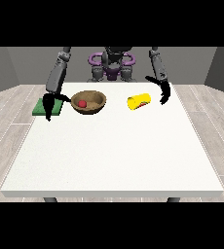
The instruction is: Pick the cup and pour the ball into the bowl, then pick the bowl and place it on the pad
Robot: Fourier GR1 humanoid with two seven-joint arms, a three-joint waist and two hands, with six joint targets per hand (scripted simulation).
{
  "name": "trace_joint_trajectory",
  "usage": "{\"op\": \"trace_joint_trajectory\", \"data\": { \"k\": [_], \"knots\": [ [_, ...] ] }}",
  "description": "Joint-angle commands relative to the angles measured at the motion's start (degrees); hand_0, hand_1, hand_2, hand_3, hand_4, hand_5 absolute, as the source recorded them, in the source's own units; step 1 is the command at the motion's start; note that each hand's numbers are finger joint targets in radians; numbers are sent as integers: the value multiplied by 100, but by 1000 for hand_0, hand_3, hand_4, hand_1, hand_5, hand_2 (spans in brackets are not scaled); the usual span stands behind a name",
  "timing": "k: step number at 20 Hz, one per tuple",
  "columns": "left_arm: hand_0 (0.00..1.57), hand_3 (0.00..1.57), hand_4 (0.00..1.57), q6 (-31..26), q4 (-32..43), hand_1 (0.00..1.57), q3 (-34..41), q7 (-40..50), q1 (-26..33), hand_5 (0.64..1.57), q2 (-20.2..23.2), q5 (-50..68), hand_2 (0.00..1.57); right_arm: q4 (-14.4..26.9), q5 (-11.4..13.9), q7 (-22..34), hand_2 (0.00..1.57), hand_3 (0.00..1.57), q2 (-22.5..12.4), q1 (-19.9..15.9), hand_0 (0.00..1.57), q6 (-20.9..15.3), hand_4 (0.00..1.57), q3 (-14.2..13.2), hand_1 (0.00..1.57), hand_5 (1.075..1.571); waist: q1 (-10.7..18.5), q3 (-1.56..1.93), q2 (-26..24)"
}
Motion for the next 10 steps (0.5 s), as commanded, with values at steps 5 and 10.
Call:
{"op": "trace_joint_trajectory", "data": {
  "k": [5,10],
  "knots": [
    [0,0,0,-75,225,0,71,34,425,687,-84,142,0,282,-124,676,0,0,661,-152,0,48,0,200,0,1571,-276,115,-756],
    [0,0,0,63,1247,0,506,-211,709,664,39,307,0,-346,-42,1824,0,0,992,-408,0,-598,0,610,0,1570,-1017,109,-1886]
  ]
}}
